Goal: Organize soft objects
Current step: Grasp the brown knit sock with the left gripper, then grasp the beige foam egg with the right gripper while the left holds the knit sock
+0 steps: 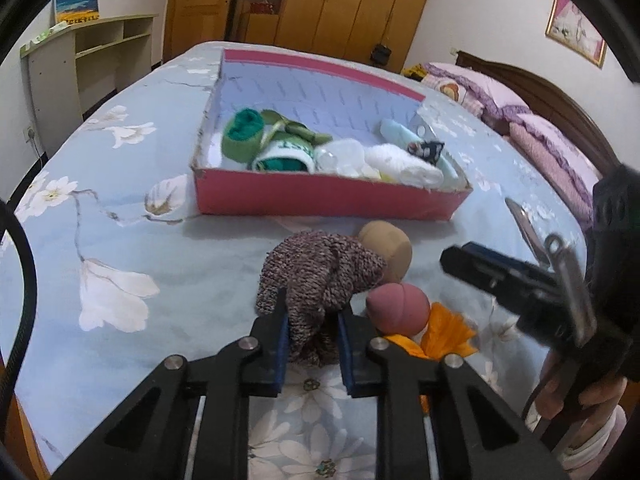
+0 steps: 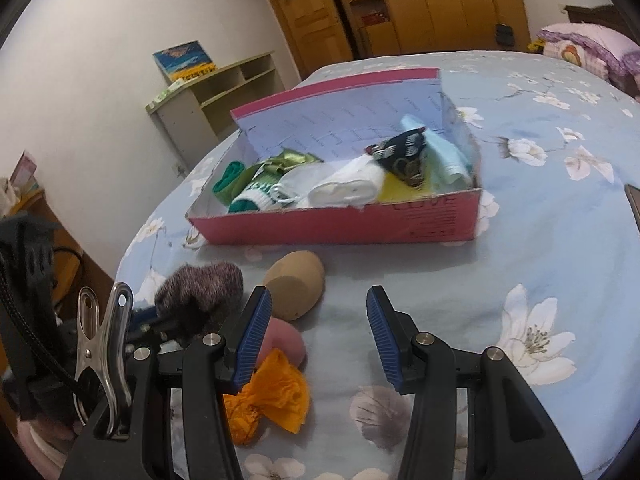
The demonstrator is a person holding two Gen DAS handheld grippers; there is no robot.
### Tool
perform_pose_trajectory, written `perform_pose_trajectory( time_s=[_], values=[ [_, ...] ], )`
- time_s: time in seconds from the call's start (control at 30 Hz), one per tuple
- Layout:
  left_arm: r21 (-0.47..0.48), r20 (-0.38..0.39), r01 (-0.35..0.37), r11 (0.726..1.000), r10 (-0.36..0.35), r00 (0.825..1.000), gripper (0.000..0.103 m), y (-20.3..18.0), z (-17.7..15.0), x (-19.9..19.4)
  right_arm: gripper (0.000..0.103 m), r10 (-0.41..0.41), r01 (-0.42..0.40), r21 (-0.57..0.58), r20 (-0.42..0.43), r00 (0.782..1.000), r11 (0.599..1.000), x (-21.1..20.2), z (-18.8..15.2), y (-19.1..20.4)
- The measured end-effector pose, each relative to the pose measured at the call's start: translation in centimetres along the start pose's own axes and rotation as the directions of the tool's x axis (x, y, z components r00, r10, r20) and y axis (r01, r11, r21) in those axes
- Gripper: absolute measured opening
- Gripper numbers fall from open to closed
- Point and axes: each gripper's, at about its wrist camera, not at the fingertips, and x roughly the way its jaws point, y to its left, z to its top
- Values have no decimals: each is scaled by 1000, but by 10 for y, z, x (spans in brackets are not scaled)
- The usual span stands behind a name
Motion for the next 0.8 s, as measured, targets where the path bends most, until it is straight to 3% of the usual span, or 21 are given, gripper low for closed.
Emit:
perform_pose_trajectory(
  time_s=[0.17,0.33,0.67,0.8],
  values=[
    [-42,6,58,997,-58,998,21,7,2,-8,51,56,-55,15,-57,997,998,13,5,8],
    [-68,27,44,997,-42,999,21,16,3,-14,51,8,-10,-19,-94,996,1000,32,11,17],
    [-140,39,50,989,-45,998,21,40,2,-15,51,2,-5,-18,-160,987,1000,63,14,22],
    [-137,36,58,989,-54,998,21,39,3,-12,38,-16,10,-42,-146,989,999,64,12,23]
  ],
)
